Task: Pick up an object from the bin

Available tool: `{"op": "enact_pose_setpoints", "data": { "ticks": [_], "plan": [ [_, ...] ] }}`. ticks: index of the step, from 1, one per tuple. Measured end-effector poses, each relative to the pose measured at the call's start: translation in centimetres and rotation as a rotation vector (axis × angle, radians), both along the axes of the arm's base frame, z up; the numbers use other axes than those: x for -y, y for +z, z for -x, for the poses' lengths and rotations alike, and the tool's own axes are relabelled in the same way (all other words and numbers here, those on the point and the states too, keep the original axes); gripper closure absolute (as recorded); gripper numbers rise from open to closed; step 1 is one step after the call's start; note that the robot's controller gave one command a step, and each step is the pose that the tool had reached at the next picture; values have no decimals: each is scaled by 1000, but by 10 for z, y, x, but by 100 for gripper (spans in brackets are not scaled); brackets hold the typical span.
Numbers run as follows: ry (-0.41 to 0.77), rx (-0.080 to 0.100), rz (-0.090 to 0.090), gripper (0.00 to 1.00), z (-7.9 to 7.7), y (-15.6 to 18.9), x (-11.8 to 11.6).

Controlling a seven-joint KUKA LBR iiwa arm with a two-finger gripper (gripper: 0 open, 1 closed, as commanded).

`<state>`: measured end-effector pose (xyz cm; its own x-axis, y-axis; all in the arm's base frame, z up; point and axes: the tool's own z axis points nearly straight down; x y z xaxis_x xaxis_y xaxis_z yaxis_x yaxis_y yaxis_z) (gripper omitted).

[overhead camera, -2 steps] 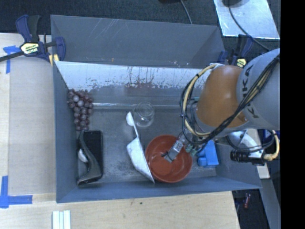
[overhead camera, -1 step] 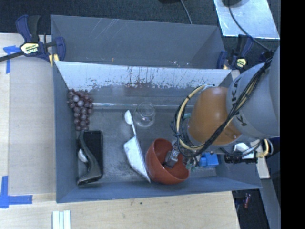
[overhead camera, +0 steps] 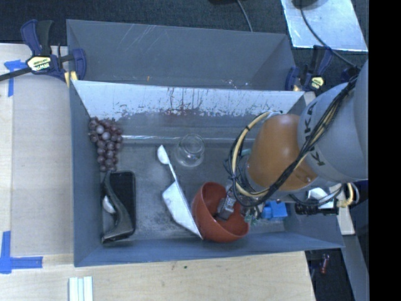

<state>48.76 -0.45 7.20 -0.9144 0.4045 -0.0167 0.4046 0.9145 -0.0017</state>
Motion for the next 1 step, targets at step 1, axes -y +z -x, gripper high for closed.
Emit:
{"op": "enact_pose_setpoints", "data": {
  "ticks": [1],
  "plan": [
    [15,9,2,100,-2,29,4]
  ]
}}
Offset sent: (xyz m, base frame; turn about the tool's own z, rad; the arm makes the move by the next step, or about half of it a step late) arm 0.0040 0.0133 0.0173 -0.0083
